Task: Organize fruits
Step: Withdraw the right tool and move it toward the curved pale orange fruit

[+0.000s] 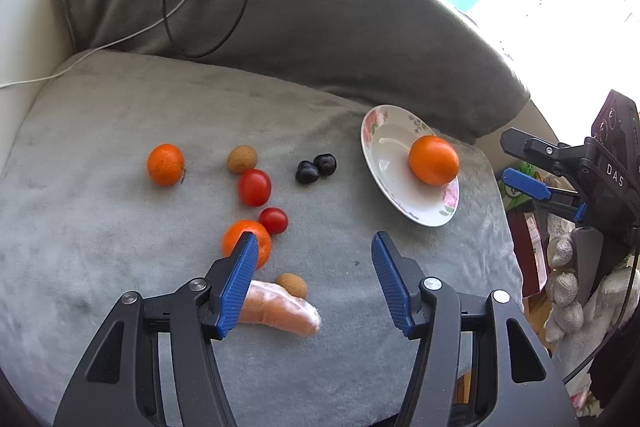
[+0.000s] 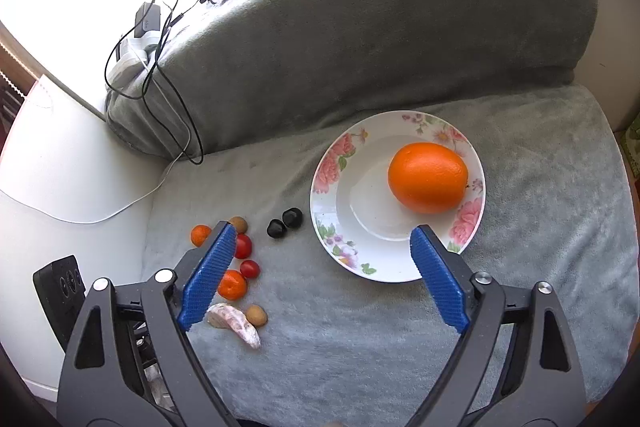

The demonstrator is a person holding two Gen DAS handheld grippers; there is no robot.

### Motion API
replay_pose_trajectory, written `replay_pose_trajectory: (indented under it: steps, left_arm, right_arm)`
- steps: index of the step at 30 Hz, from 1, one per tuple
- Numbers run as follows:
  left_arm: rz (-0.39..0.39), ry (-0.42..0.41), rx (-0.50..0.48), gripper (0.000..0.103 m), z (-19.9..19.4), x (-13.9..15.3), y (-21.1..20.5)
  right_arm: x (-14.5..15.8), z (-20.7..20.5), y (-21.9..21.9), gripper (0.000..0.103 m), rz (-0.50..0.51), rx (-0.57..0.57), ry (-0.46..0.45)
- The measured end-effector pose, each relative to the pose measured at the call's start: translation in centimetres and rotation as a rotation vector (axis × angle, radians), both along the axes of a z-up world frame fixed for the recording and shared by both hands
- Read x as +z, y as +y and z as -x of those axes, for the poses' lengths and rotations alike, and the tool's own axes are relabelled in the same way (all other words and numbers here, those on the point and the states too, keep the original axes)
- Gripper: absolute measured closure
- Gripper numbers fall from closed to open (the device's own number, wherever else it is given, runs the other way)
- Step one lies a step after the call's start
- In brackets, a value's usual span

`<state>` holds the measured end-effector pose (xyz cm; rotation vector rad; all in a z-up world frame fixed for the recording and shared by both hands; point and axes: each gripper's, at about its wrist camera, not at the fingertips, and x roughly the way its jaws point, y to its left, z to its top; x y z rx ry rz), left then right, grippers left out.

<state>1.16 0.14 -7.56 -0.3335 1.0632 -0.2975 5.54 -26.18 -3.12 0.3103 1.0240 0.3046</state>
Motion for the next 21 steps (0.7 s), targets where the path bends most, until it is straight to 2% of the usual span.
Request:
replay_pose_trajectory:
  steps: [9, 15, 21]
  left_arm:
    - [-0.043, 0.028, 0.036, 0.045, 2.3, -1.2, 3.2]
    - [-0.079, 0.061, 0.025, 0.045, 3.5, -2.4, 4.3]
    - [-0.101, 0.078, -0.005, 0.045, 4.3, -3.4, 4.4]
  right_arm:
    - [-0.5, 1.4, 3.5, 0.003, 0.131, 0.172, -0.055]
    - [-2.6, 1.9, 5.4, 0.003, 0.135, 0.278, 0.025]
    - [-5.2, 2.9, 7.4, 0.004, 0.088, 0.381, 0.121]
